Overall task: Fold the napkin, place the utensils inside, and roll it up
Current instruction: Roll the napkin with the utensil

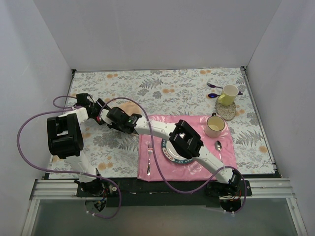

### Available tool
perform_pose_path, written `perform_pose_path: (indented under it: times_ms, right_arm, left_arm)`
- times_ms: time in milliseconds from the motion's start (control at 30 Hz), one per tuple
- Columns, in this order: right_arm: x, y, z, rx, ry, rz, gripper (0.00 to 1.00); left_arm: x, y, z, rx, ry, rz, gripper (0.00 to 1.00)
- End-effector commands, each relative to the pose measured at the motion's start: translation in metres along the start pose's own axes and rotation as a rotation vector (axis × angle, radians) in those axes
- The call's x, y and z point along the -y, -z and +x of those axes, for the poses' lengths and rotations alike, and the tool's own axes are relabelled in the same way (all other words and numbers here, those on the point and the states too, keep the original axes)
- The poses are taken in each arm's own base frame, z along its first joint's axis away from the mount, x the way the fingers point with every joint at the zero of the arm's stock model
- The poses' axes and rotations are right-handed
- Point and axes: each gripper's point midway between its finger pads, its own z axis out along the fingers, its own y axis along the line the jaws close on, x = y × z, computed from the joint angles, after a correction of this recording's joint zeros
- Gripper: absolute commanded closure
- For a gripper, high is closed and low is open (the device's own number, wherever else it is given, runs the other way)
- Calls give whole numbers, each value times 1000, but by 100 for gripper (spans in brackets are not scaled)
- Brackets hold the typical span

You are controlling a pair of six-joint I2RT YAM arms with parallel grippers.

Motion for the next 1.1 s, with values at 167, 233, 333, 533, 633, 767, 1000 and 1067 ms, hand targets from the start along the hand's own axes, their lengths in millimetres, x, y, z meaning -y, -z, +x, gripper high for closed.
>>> perform_pose_path:
  times_ms: [167, 233, 333, 533, 633, 767, 1000, 1067]
  right_arm:
    - [-18, 10, -23, 88, -343, -303, 74]
    - [-14, 8, -20, 83, -425, -337, 76]
    - [-11, 11, -21, 100, -551, -424, 78]
    - [-10, 16, -25, 135, -862, -686, 82]
    - [-11, 21, -25, 186, -970, -819, 83]
    - [-13, 26, -23, 186, -1130, -948, 83]
    - [-15, 27, -20, 201, -1218, -1028, 84]
    - [-15, 25, -18, 196, -1218, -1034, 84]
  left_arm:
    - [-2, 39, -2, 102, 23, -57, 37]
    - [-4, 44, 1, 108, 41, -65, 35]
    - [-4, 54, 0, 140, 52, -70, 33]
    - [-1, 56, 7, 132, 75, -43, 32]
    - [-2, 50, 10, 113, 74, -25, 30]
    - [-4, 34, 12, 59, 90, -11, 30]
    - [5, 14, 1, 53, 91, 14, 30]
    - [3, 9, -1, 55, 92, 4, 30]
